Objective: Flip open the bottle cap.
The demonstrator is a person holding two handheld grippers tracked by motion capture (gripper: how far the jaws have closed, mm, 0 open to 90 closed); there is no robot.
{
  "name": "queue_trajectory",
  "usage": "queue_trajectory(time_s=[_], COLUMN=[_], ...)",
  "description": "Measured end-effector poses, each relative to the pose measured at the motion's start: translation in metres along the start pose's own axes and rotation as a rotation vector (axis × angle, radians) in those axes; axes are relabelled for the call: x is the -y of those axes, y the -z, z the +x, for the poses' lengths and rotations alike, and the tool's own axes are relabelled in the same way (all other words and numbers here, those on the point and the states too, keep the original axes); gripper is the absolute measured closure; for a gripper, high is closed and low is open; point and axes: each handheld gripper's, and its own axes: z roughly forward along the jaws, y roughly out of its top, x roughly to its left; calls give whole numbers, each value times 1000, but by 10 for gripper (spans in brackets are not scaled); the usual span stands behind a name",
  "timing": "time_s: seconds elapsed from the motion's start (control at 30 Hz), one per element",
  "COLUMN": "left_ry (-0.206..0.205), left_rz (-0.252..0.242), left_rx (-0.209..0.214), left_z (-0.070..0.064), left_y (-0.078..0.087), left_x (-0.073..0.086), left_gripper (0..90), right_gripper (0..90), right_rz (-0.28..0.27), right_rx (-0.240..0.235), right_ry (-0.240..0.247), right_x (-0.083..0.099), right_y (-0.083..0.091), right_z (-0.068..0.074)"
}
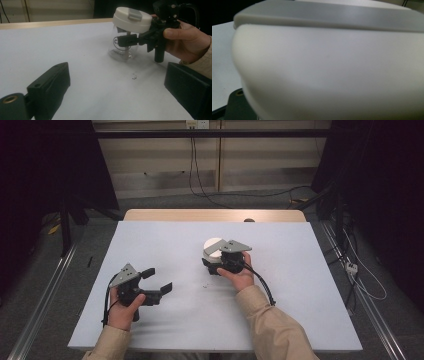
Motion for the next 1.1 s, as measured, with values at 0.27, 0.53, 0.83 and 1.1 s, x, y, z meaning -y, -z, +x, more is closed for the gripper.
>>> queue_trajectory(time_s=[0.27,0.53,0.83,1.1], left_ry=[14,6,-6,-11], left_rz=[13,24,43,48], left_rx=[11,30,37,39], left_z=[-5,-9,-13,-16], left_y=[-17,-25,-33,-40], left_x=[-12,-14,-16,-21], left_gripper=[65,63,63,66], right_gripper=[183,107,85,131], right_rz=[2,30,75,54], right_rx=[1,30,31,27], right_ry=[0,10,-9,-26], right_x=[0,-1,-3,1], right_y=[0,0,9,18], right_z=[0,3,5,4])
